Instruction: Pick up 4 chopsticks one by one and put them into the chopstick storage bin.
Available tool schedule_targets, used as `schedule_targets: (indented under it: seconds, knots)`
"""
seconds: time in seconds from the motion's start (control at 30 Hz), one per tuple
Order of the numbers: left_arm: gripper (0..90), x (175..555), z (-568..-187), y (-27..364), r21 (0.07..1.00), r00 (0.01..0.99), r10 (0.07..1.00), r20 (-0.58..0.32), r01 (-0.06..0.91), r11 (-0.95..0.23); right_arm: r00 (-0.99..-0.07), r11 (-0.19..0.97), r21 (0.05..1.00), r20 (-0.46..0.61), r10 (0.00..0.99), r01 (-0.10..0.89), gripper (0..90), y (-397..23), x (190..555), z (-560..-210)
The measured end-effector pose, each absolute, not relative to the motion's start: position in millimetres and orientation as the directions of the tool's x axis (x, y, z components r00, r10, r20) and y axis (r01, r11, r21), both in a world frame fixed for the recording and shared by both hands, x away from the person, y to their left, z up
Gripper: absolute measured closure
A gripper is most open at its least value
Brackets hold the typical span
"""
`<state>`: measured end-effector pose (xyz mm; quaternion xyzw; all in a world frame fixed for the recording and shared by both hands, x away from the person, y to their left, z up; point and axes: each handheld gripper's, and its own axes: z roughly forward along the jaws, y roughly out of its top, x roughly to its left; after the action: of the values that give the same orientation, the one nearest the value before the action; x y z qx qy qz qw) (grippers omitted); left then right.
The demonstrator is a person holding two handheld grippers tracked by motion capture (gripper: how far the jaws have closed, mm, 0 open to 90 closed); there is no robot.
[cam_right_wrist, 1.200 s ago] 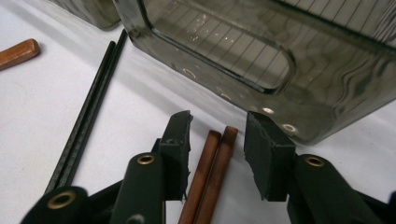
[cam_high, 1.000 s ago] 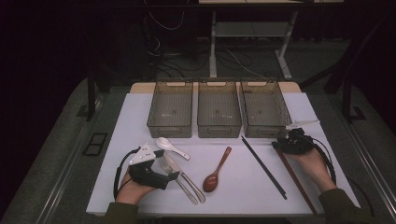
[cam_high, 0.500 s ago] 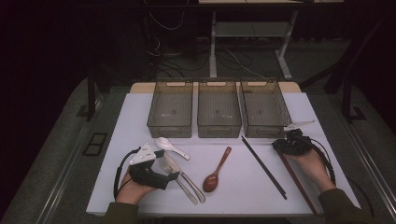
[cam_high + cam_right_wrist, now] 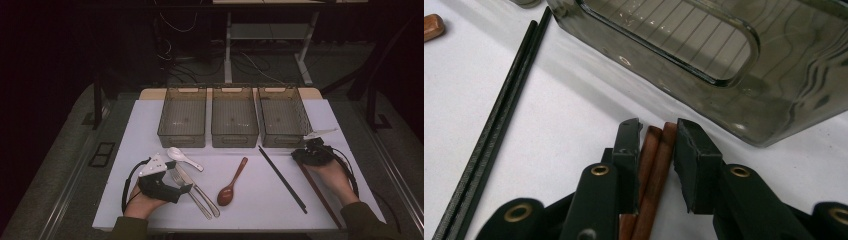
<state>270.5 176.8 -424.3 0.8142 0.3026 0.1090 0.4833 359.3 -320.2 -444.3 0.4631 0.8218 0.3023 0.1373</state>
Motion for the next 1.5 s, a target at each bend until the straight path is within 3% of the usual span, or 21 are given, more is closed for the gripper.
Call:
schedule_targets:
  seconds: [0.8, 1.2, 1.5]
  knots:
    - [2.4, 270.6, -424.5, 177.1, 0.852, 0.793, 0.598, -0.115, 0.388, -0.351, -0.565, 0.416, 0.625, 0.049, 0.824, 0.661, 73.9, -317.8, 361.4, -444.8]
    - [2.4, 270.4, -424.2, 178.0, 0.853, 0.795, 0.597, -0.113, 0.385, -0.352, -0.568, 0.367, 0.671, 0.098, 0.817, 0.644, 57.0, -325.8, 354.5, -432.6]
    - [2.4, 270.1, -424.7, 178.0, 0.855, 0.795, 0.596, -0.115, 0.385, -0.348, -0.580, 0.354, 0.685, 0.123, 0.805, 0.637, 51.2, -333.6, 341.3, -420.5]
